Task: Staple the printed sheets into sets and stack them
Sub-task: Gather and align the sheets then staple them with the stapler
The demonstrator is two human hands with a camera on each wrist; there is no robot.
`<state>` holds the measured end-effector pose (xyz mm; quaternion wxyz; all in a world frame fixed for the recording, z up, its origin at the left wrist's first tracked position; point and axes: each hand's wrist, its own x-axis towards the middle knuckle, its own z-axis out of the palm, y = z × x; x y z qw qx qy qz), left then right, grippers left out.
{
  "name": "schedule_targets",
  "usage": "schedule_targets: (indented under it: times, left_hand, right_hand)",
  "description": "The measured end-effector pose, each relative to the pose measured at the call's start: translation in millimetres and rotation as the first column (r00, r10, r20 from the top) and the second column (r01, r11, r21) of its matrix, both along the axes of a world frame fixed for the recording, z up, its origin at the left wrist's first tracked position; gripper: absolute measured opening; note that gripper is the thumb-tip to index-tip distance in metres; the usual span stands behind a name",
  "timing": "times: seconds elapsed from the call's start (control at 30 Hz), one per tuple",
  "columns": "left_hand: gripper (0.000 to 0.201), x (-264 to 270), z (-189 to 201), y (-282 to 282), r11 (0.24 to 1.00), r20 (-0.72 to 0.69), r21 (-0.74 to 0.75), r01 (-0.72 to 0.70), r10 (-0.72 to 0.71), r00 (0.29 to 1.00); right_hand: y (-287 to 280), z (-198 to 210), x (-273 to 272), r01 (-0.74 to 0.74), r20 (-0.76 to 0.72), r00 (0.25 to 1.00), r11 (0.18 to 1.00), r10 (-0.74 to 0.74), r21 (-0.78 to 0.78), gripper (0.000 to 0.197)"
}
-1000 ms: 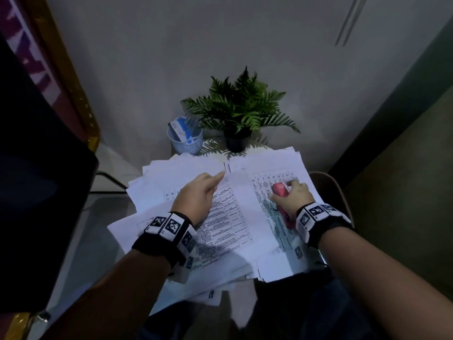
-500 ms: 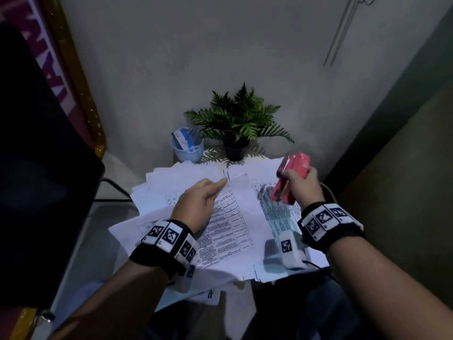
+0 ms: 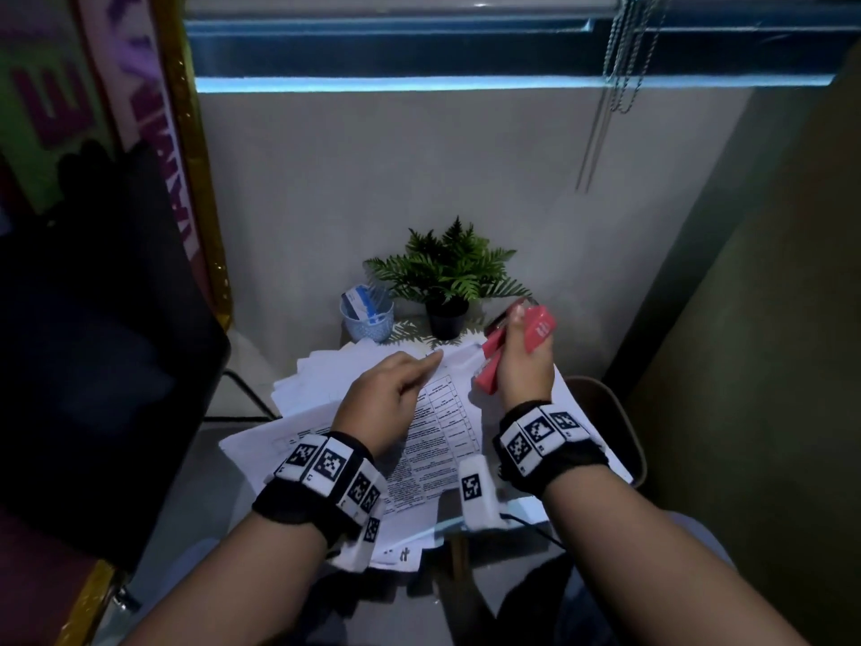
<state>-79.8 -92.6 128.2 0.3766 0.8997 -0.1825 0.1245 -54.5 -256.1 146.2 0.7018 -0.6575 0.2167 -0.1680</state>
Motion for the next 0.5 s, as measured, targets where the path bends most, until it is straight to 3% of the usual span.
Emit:
schedule_targets:
  times: [0.4,0.47,0.5]
  left_hand:
    - [0.044,-28.7,18.0,-9.8,0.998,0.044,-0.039,0.053,-0.051,0.998]
    - [0.048,-33.2,23.8,-7.5,0.999,-0.064,0.028,0.017,-0.015,0.998]
    - [0.047,-32.8,25.3,-4.0,0.99,-0.114,0.14,-0.013,0.029,0.993]
  right_hand:
    - [5.7,11.5,-9.0,0.065,0.008,0.998,0.998,-0.064,-0.025,0.055]
    - [5.2,12.7,-10.2,0.073,0.024,0.997,0.997,-0.073,-0.012,0.053]
    - [4.9,13.6,-10.4,0.064,0.032,0.997,0.998,-0.064,-0.002,0.051]
